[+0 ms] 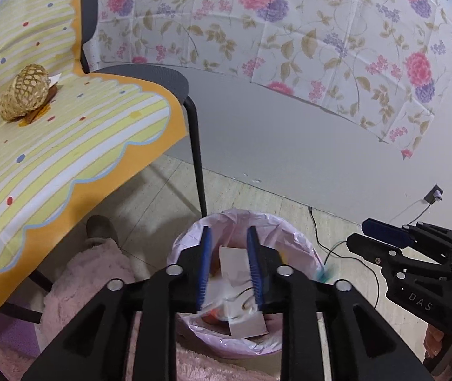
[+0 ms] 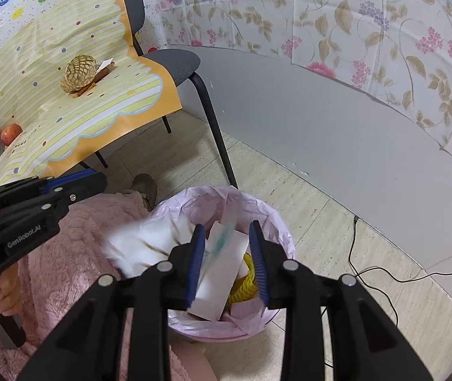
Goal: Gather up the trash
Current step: 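Carry wrapper and snack bag over the wastebasket and open both tools, then move both tools back toward the bamboo ball on the chair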
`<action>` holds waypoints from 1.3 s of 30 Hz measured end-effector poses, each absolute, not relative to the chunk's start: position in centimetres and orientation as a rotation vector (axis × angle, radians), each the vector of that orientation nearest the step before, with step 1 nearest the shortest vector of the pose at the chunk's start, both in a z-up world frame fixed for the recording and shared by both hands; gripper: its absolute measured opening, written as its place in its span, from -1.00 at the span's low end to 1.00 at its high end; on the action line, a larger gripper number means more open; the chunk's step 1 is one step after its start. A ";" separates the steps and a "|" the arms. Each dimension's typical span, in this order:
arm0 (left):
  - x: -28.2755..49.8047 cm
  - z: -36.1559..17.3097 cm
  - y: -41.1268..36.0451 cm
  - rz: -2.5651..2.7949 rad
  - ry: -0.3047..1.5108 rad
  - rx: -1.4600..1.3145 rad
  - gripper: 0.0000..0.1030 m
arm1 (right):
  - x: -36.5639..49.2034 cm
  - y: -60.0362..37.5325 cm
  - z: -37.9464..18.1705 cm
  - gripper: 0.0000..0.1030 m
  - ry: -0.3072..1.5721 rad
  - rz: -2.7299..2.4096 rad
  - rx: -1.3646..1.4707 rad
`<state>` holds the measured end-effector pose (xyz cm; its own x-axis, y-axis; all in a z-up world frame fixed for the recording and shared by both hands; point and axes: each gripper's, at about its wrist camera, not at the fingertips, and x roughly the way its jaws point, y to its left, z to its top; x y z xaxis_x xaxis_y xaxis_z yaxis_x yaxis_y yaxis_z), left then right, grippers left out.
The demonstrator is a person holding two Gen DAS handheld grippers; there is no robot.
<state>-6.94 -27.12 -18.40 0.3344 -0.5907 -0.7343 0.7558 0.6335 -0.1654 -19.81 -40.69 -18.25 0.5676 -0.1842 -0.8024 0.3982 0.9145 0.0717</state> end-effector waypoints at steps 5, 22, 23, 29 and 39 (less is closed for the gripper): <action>-6.5 -17.1 -25.0 -0.810 0.811 0.217 -0.29 | -20.0 -40.6 -16.9 -0.44 0.869 -0.355 0.253; -4.8 -12.3 -16.2 -0.599 0.714 0.126 -0.14 | -18.2 -37.3 -10.5 -0.44 0.709 -0.241 0.206; -4.7 -12.1 -15.7 -0.582 0.709 0.123 -0.14 | -17.7 -36.8 -10.3 -0.44 0.705 -0.221 0.202; -3.1 -10.9 -11.8 -0.460 0.695 0.106 -0.07 | -14.2 -34.1 -8.9 -0.44 0.694 -0.111 0.166; 0.8 -9.2 -6.1 -0.272 0.696 0.046 0.10 | -7.4 -30.6 -7.1 -0.31 0.691 0.022 0.109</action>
<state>0.80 -6.10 -9.17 0.7338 -0.2316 -0.6387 0.2623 0.9638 -0.0481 -7.38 -30.56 -7.11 0.7704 0.0569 -0.6350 0.0157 0.9940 0.1082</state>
